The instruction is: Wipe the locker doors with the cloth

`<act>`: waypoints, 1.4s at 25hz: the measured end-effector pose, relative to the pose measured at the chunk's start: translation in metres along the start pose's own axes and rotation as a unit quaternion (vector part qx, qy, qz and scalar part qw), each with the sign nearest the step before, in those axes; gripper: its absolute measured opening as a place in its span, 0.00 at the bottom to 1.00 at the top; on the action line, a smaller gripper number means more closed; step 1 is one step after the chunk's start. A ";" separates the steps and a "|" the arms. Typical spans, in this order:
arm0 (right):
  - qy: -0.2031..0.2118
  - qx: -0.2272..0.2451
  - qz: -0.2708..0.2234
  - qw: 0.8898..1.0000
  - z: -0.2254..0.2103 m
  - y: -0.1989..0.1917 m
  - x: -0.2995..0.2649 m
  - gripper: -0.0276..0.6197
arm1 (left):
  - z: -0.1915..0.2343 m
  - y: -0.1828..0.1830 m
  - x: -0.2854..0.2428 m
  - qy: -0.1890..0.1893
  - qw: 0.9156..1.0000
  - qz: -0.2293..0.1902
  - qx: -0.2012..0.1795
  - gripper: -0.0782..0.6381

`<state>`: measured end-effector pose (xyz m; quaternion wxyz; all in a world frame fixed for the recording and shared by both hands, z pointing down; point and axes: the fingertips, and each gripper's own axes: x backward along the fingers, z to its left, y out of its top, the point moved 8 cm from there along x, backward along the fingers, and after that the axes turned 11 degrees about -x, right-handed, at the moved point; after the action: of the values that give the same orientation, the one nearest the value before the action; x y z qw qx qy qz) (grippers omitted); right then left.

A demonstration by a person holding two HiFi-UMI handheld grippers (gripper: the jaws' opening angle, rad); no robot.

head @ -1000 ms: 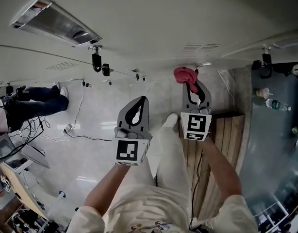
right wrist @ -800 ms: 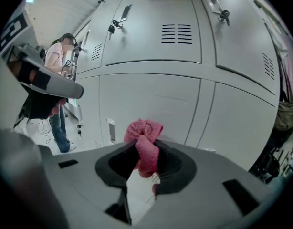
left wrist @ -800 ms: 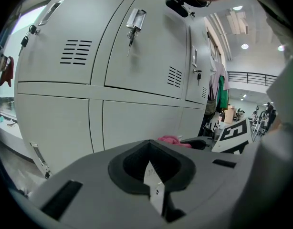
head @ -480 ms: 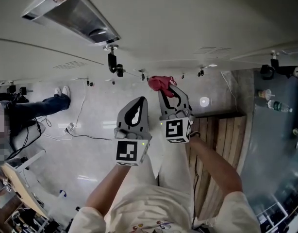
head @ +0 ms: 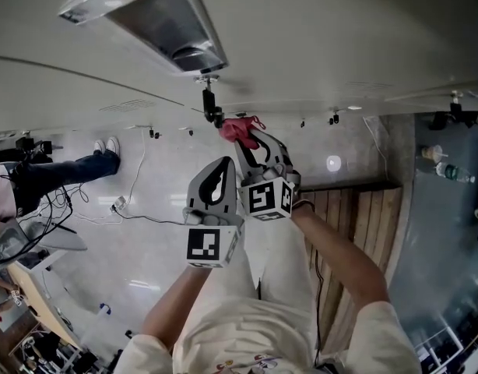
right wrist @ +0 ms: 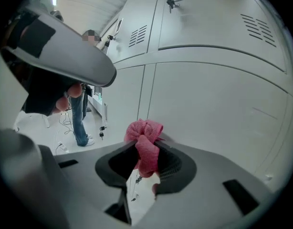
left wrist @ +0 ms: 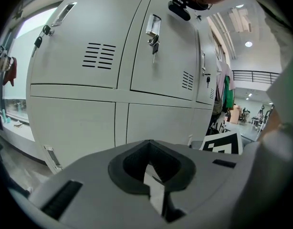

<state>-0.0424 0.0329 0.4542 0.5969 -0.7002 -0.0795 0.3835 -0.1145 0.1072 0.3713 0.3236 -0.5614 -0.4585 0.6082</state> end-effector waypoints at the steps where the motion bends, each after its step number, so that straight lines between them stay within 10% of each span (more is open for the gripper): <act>1: 0.003 0.001 0.002 1.000 0.002 0.000 -0.003 0.21 | 0.003 -0.001 0.001 0.001 1.000 0.002 0.000 0.12; 35: -0.051 -0.044 0.022 0.997 -0.051 -0.015 -0.001 0.21 | -0.016 -0.001 -0.014 -0.026 1.000 0.007 -0.012 0.12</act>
<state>-0.0059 -0.0027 0.4678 0.5518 -0.7073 -0.1113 0.4276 -0.0971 0.0982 0.3785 0.3006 -0.5522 -0.4706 0.6191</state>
